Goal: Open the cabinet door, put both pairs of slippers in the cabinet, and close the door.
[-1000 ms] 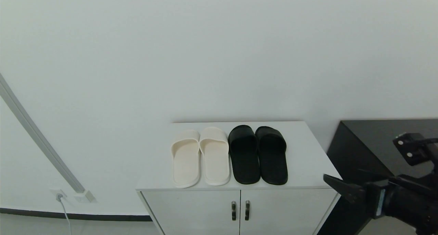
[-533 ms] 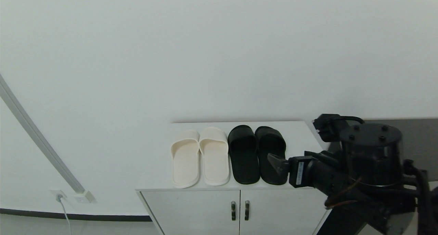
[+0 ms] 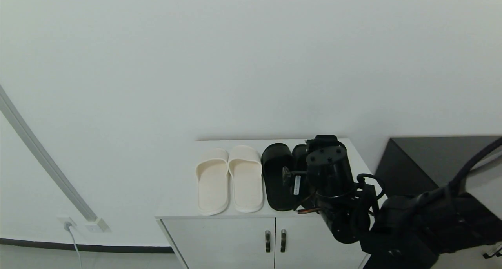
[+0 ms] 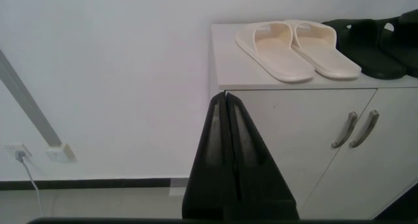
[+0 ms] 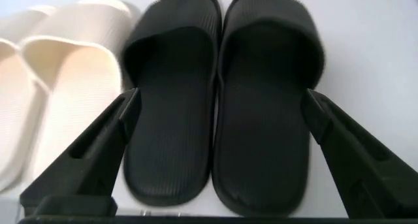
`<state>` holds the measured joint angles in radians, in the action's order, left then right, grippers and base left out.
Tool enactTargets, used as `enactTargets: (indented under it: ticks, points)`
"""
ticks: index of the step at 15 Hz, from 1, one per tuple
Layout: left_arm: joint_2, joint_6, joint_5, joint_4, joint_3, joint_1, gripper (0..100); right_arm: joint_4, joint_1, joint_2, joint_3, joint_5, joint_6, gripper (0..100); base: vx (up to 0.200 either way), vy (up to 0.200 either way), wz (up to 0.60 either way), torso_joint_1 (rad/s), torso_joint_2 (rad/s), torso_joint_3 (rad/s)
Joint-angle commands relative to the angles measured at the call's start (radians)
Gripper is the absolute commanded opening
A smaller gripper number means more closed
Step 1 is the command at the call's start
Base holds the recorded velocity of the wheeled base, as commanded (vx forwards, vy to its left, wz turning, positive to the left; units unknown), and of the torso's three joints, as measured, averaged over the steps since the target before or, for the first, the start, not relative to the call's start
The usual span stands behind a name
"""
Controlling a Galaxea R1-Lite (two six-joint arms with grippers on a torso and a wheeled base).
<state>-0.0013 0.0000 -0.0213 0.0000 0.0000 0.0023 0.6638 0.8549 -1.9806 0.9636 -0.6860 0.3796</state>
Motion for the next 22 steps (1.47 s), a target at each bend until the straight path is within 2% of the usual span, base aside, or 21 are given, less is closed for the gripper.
enactTargets:
  ticks: [1,5,9,15,18,19,22]
  points:
    - [0.001,0.0,0.0,0.0,0.0,0.001,0,0.007,-0.023,-0.098,0.044,-0.003,-0.002,100,0.0,0.0,0.0,0.0,0.0,0.0]
    - [0.001,0.0,0.0,0.0,0.0,0.001,0,0.028,-0.053,-0.161,0.092,0.003,-0.034,100,0.0,0.0,0.0,0.0,0.0,0.0]
    - [0.001,0.0,0.0,0.0,0.0,0.001,0,0.054,-0.103,-0.267,0.227,0.069,-0.102,100,0.0,0.0,0.0,0.0,0.0,0.0]
    - [0.001,0.0,0.0,0.0,0.0,0.001,0,-0.012,-0.158,-0.391,0.452,0.077,-0.139,100,0.0,0.0,0.0,0.0,0.0,0.0]
    - [0.001,0.0,0.001,0.0,0.0,0.001,0,-0.012,-0.16,-0.392,0.461,0.077,-0.14,100,0.0,0.0,0.0,0.0,0.0,0.0]
    - [0.001,0.0,0.0,0.0,0.0,0.001,0,-0.012,-0.16,-0.392,0.463,0.077,-0.14,0,0.0,0.0,0.0,0.0,0.0,0.0]
    - [0.001,0.0,0.001,0.0,0.0,0.001,0,-0.01,-0.158,-0.388,0.458,0.077,-0.14,0,0.0,0.0,0.0,0.0,0.0,0.0]
